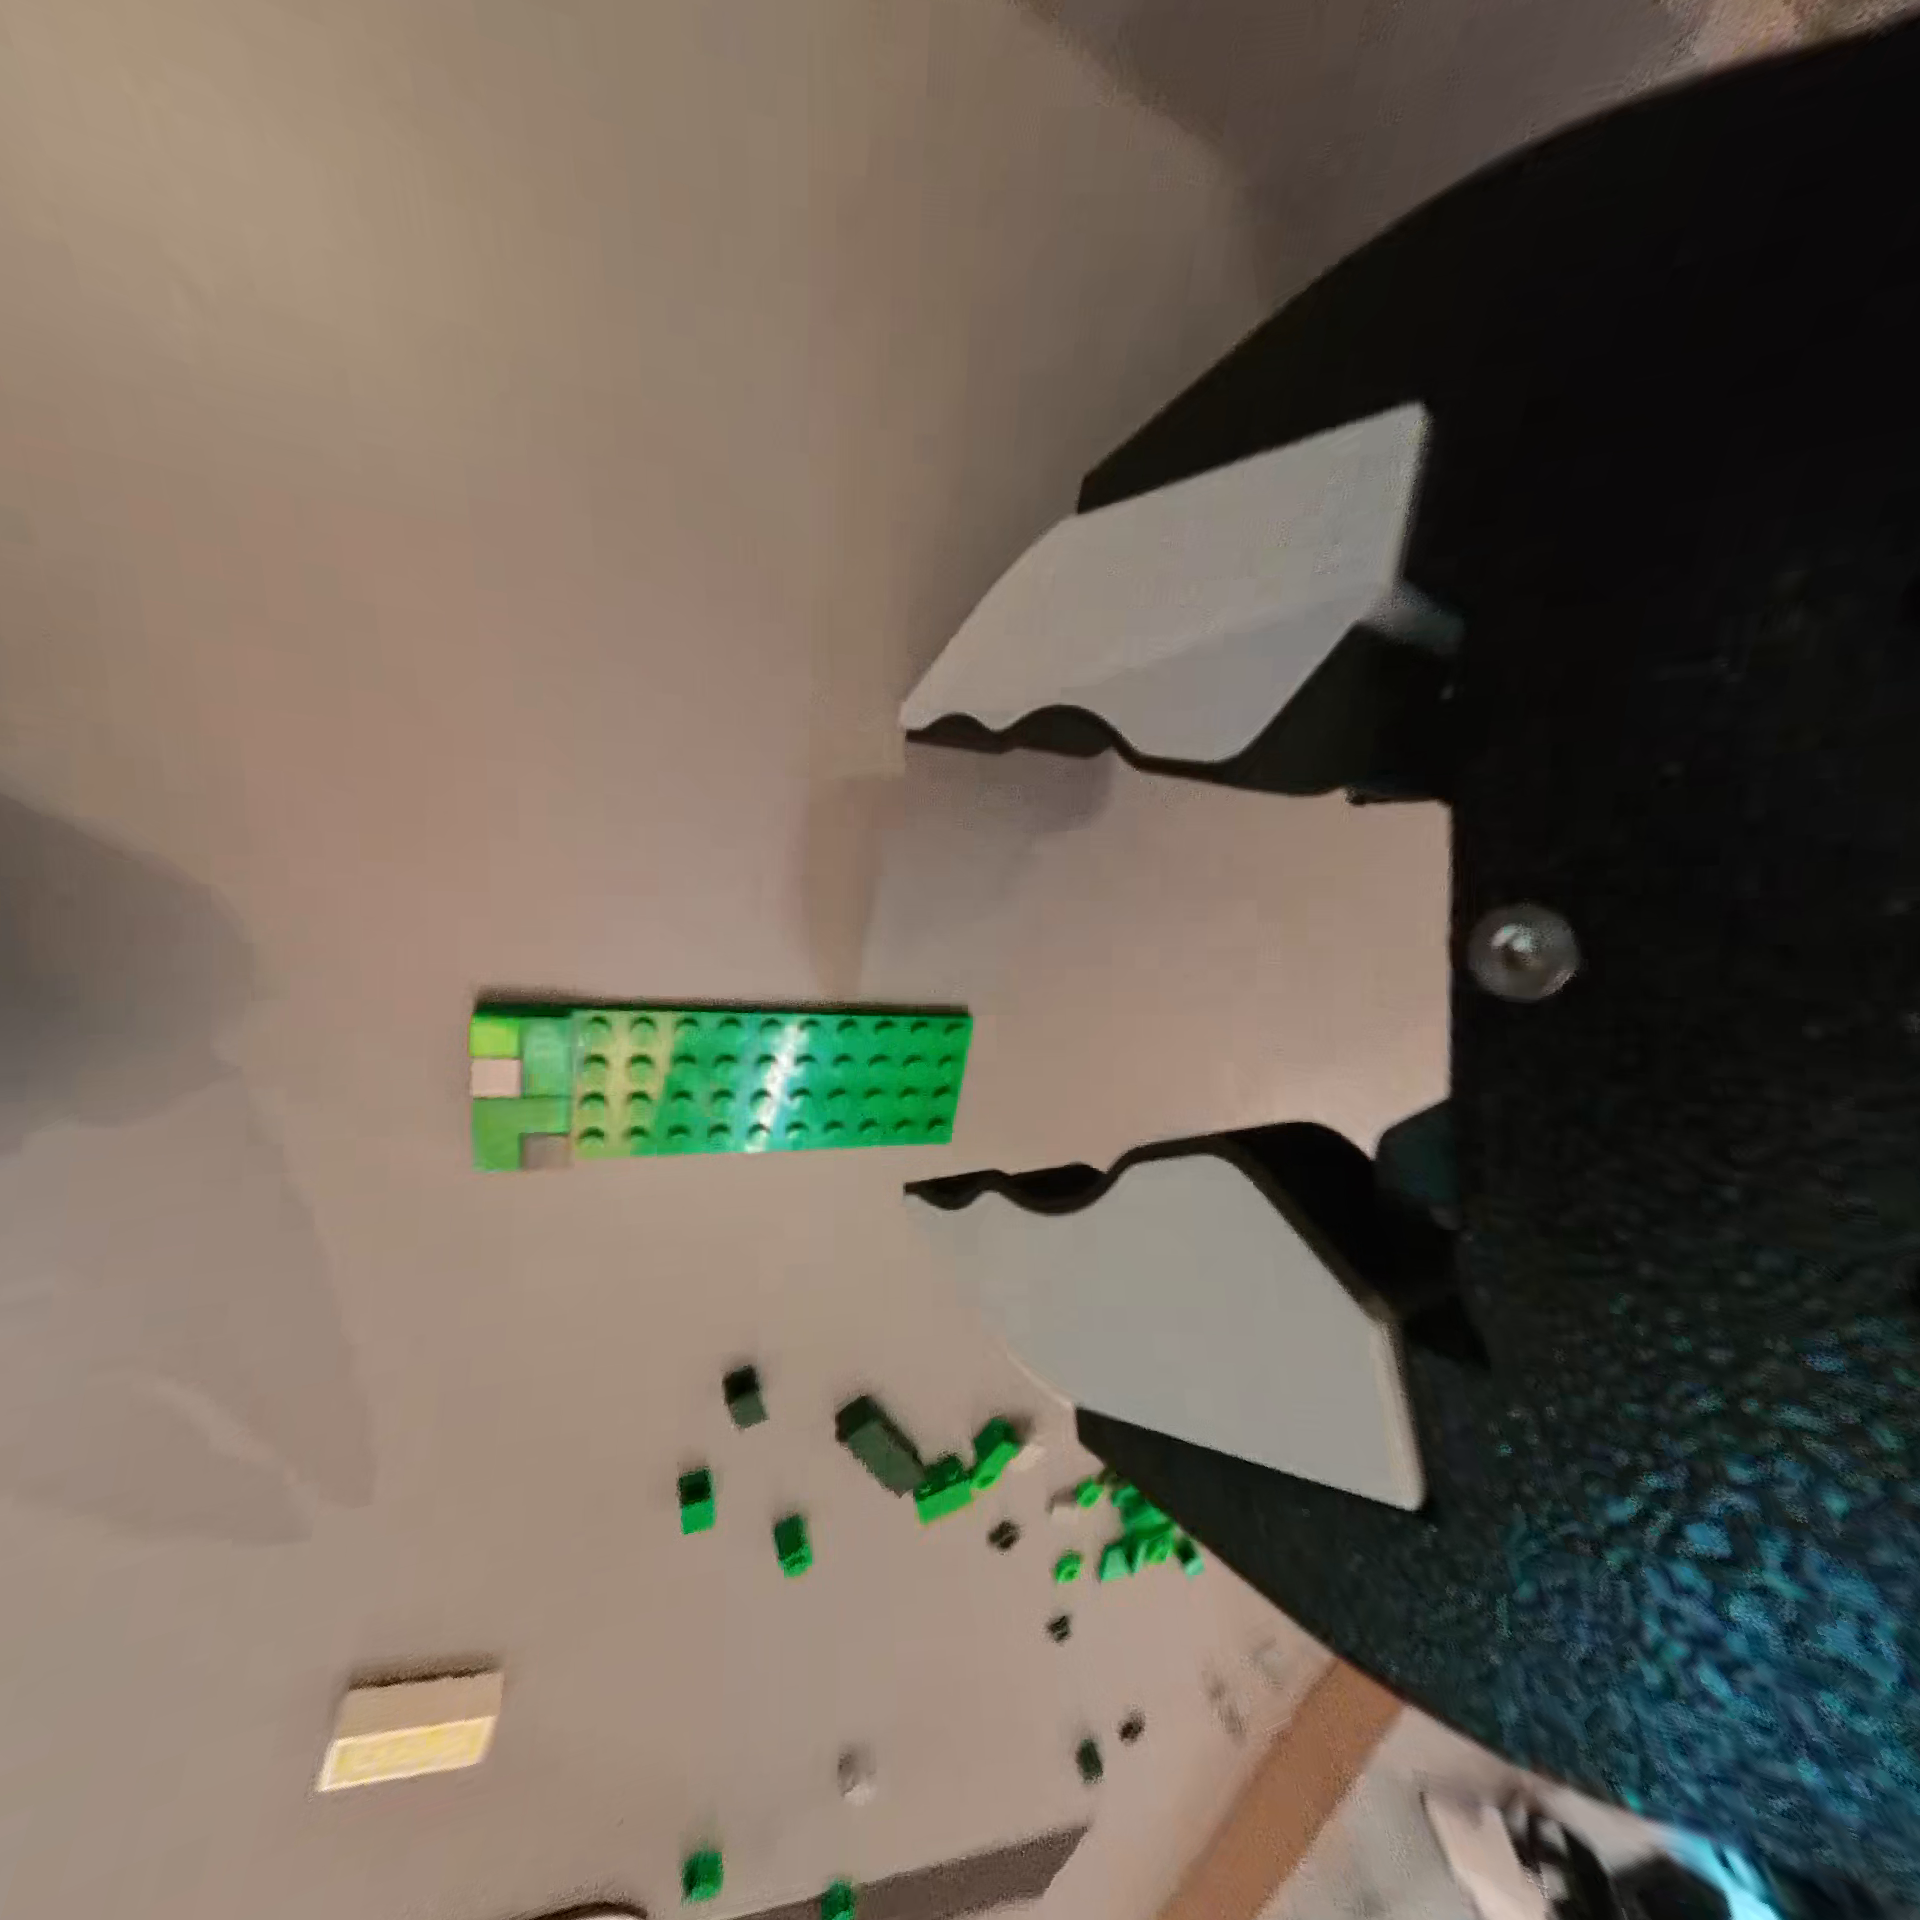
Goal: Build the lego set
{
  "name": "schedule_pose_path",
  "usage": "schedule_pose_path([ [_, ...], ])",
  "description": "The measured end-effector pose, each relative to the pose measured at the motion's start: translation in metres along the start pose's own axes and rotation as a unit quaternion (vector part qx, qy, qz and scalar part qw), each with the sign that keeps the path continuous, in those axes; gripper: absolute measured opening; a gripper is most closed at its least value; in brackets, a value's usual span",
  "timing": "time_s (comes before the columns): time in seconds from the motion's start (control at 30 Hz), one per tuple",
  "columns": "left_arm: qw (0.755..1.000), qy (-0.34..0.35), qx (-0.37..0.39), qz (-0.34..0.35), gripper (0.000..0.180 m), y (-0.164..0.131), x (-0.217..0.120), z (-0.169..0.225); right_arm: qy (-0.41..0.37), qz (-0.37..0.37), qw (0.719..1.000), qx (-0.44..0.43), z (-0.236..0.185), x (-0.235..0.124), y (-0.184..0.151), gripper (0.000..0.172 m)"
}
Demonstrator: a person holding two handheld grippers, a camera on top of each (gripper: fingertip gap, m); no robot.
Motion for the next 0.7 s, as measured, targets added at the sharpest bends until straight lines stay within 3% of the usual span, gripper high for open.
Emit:
schedule_pose_path([
  [0.1, 0.994, -0.011, -0.087, 0.063, 0.083, -0.019, -0.009, -0.01, -0.001, 0.002, 1.0, 0.001, 0.001, -0.001, 0.0, 0.008],
  [0.2, 0.965, 0.021, -0.203, 0.163, 0.083, -0.047, -0.015, -0.036, -0.002, -0.001, 1.0, -0.001, 0.0, 0.0, -0.001, 0.008],
  [0.3, 0.908, 0.094, -0.313, 0.261, 0.075, -0.084, -0.023, -0.073, -0.008, -0.006, 1.0, -0.015, -0.002, 0.001, -0.001, 0.007],
  [0.4, 0.848, 0.18, -0.388, 0.314, 0.07, -0.123, -0.025, -0.113, -0.017, -0.015, 0.999, -0.036, -0.003, 0.004, -0.003, 0.007],
  [0.5, 0.805, 0.243, -0.425, 0.336, 0.069, -0.147, -0.01, -0.148, -0.026, -0.027, 0.997, -0.061, -0.006, 0.006, -0.005, 0.006],
  [0.57, 0.786, 0.25, -0.439, 0.358, 0.069, -0.151, 0.003, -0.163, -0.034, -0.038, 0.996, -0.078, -0.008, 0.009, -0.007, 0.006],
  [0.7, 0.774, 0.242, -0.431, 0.396, 0.068, -0.143, 0.019, -0.169, -0.048, -0.056, 0.992, -0.105, -0.01, 0.013, -0.01, 0.006],
])
Point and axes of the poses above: each gripper's, where its closed fingertips meet, x out along the fingers, y out of its top, z = x × y across the jaws, the point moved 4 cm from there along -x, back along the fingers, and after that the axes turned 12 degrees about -z, right-handed, at the moved point
